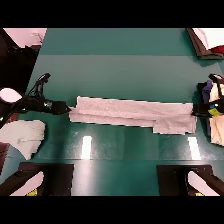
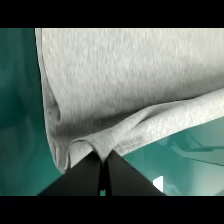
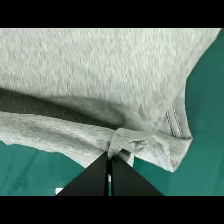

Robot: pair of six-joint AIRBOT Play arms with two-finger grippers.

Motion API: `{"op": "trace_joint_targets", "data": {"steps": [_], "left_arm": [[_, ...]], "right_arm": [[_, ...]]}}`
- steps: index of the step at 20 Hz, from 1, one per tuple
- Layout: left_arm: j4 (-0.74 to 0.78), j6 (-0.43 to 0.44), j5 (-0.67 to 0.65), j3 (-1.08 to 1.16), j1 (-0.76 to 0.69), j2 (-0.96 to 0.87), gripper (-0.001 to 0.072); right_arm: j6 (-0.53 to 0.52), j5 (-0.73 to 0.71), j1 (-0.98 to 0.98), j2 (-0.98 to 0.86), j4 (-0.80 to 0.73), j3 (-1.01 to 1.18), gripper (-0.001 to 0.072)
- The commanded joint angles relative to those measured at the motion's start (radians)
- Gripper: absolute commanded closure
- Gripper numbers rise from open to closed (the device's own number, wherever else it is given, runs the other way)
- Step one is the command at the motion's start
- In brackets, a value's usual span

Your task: Fold the shirts.

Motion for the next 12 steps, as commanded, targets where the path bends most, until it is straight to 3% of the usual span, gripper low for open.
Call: {"op": "trace_joint_targets", "data": {"steps": [1, 5, 7, 9, 10, 12], "left_arm": [[-0.088, 0.057, 0.056, 0.051, -0.001, -0.129, 0.0684], [-0.101, 0.056, 0.093, 0.119, -0.001, -0.221, 0.0657], [-0.132, 0.040, 0.143, 0.134, -0.001, -0.224, 0.0098], [-0.150, 0.008, 0.157, 0.174, -0.001, -0.224, 0.0088], [-0.156, 0.003, 0.136, 0.202, -0.001, -0.224, 0.0088], [-0.169, 0.003, 0.056, 0.254, -0.001, -0.224, 0.0089]], "right_arm": [[0.029, -0.006, 0.020, -0.129, 0.002, 0.074, 0.0699], [0.036, -0.048, 0.020, -0.199, 0.030, 0.100, 0.0698], [0.035, -0.105, 0.001, -0.216, 0.130, 0.101, 0.0679], [0.034, -0.188, -0.036, -0.223, 0.277, 0.101, 0.0353], [0.027, -0.211, -0.060, -0.219, 0.347, 0.101, 0.0247], [-0.031, -0.180, -0.112, -0.204, 0.415, 0.100, 0.0224]]}}
